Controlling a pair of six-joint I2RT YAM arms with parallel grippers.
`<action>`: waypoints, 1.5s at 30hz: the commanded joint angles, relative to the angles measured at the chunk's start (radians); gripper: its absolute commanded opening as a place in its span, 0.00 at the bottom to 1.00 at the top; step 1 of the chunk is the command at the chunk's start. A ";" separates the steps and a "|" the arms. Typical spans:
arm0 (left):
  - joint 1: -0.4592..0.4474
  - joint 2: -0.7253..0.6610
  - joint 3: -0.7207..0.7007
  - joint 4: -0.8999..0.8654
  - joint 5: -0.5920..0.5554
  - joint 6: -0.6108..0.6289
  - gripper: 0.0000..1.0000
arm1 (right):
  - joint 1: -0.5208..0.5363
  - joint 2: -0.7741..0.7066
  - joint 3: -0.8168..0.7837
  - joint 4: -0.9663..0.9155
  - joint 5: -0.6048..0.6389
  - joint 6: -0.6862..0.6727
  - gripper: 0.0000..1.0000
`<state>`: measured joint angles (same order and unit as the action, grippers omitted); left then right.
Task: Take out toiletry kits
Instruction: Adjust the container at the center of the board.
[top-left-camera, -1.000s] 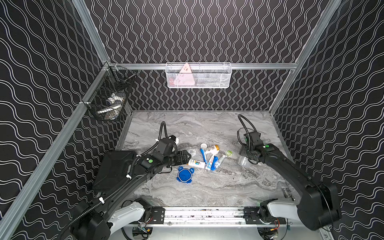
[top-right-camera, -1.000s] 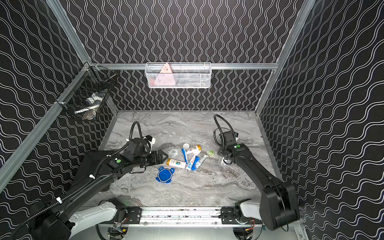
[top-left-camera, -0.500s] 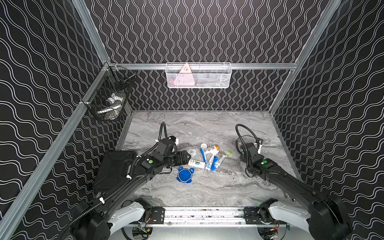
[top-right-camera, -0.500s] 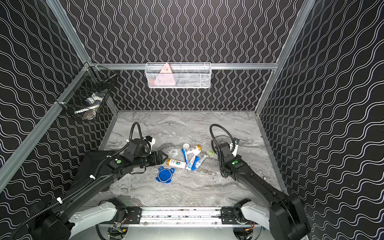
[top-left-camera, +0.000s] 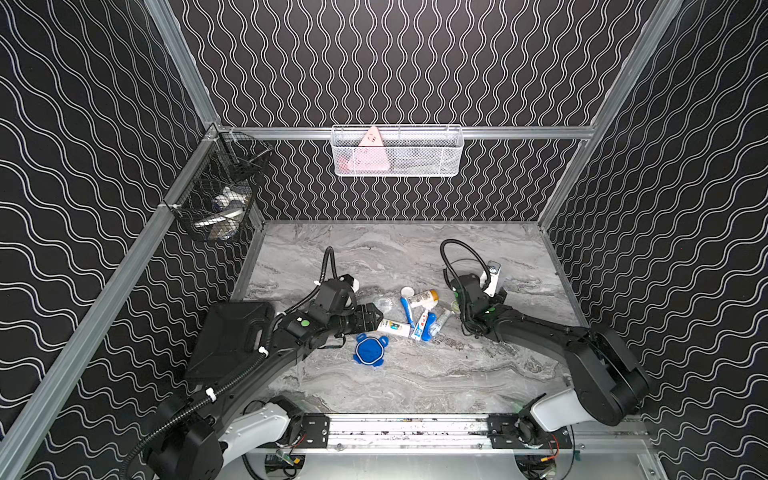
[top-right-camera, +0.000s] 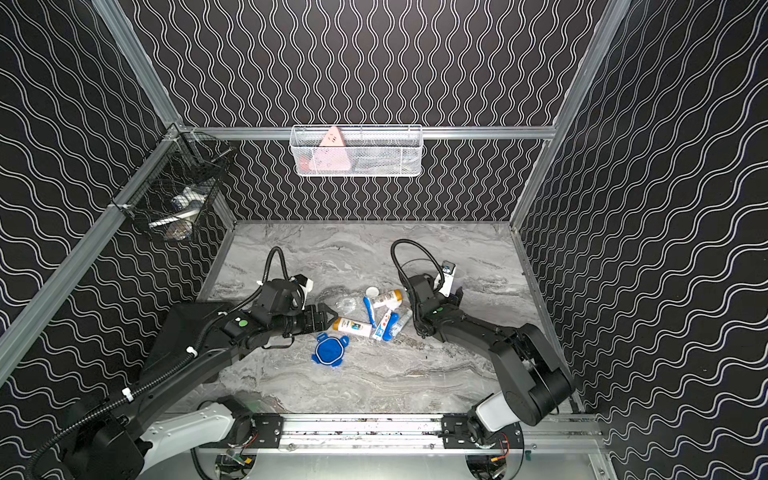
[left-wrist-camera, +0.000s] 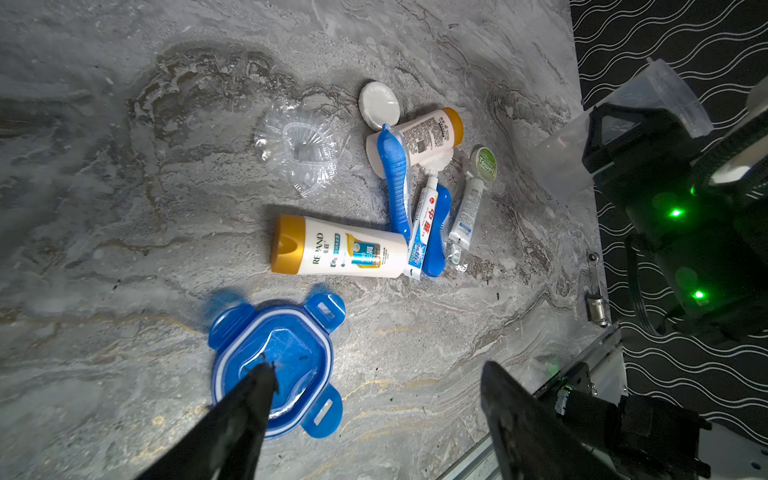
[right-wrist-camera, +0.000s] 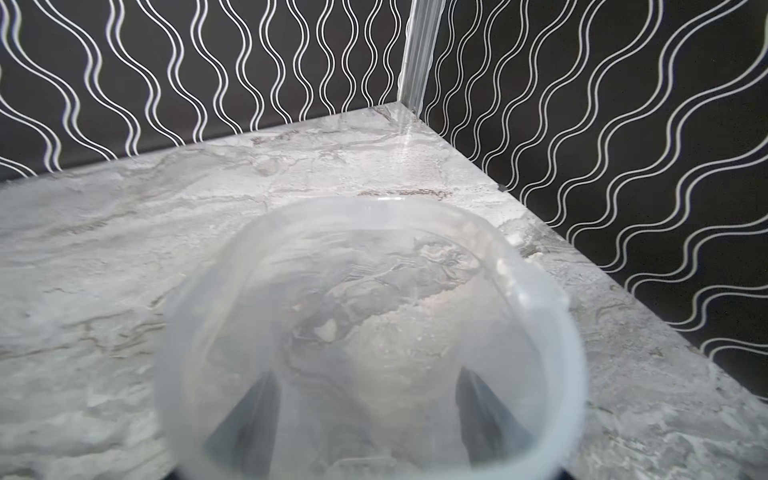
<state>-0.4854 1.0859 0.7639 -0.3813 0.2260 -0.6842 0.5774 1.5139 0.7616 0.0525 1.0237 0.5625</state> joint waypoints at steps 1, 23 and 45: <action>0.001 -0.010 -0.011 0.042 0.016 -0.017 0.81 | 0.033 0.011 0.014 -0.158 0.052 0.147 0.70; 0.001 -0.088 -0.023 0.004 0.013 -0.023 0.81 | 0.289 0.357 0.278 -1.092 0.279 1.082 0.96; 0.001 -0.101 0.005 -0.038 0.001 -0.014 0.87 | 0.319 -0.127 0.001 -0.769 0.090 0.756 1.00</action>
<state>-0.4847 0.9871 0.7612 -0.4160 0.2375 -0.7052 0.8841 1.4250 0.7532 -0.5735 1.1202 1.2251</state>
